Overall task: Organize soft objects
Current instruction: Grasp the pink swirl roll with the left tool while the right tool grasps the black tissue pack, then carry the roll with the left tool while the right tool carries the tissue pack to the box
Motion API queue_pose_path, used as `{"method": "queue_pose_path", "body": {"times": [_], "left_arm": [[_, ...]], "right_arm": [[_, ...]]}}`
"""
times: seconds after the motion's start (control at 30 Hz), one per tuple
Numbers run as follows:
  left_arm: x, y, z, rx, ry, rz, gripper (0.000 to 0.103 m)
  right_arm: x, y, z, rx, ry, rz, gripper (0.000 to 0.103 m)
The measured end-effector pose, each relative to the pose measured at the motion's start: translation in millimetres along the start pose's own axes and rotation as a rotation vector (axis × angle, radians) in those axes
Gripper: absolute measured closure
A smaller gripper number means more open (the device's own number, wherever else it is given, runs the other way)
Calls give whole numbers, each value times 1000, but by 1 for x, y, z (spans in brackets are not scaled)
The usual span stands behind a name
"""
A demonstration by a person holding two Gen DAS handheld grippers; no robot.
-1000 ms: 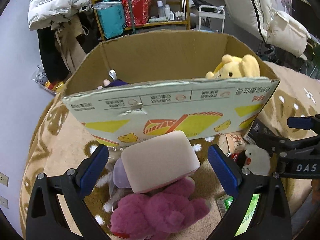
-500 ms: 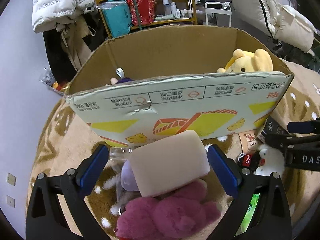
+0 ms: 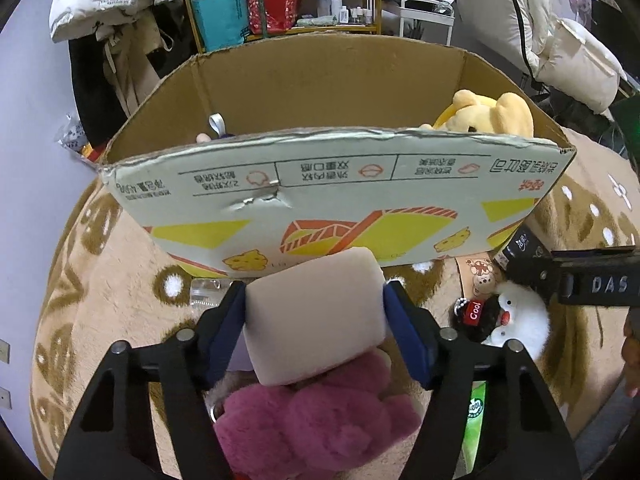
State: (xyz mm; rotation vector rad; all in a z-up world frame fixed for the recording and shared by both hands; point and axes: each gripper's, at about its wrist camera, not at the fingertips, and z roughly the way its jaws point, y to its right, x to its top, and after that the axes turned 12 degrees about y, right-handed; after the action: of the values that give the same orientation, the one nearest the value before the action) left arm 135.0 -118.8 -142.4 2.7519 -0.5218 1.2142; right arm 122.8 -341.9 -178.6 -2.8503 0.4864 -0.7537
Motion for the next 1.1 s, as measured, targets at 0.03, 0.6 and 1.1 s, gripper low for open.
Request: {"method": "queue_pose_path", "body": {"times": [0.03,0.6,1.1], "left_arm": [[0,-1,0,-5,-4,-5,40],[0,-15,-9,-42,-13,-77,64],[2,-26,-69,34,127,-75,64]], "right_arm": [[-1,-3,2,-1,-5,-11,30],[-2,-33,-26,-24,72,-88,47],[-20,-33,-59,66,191,-96,48]]}}
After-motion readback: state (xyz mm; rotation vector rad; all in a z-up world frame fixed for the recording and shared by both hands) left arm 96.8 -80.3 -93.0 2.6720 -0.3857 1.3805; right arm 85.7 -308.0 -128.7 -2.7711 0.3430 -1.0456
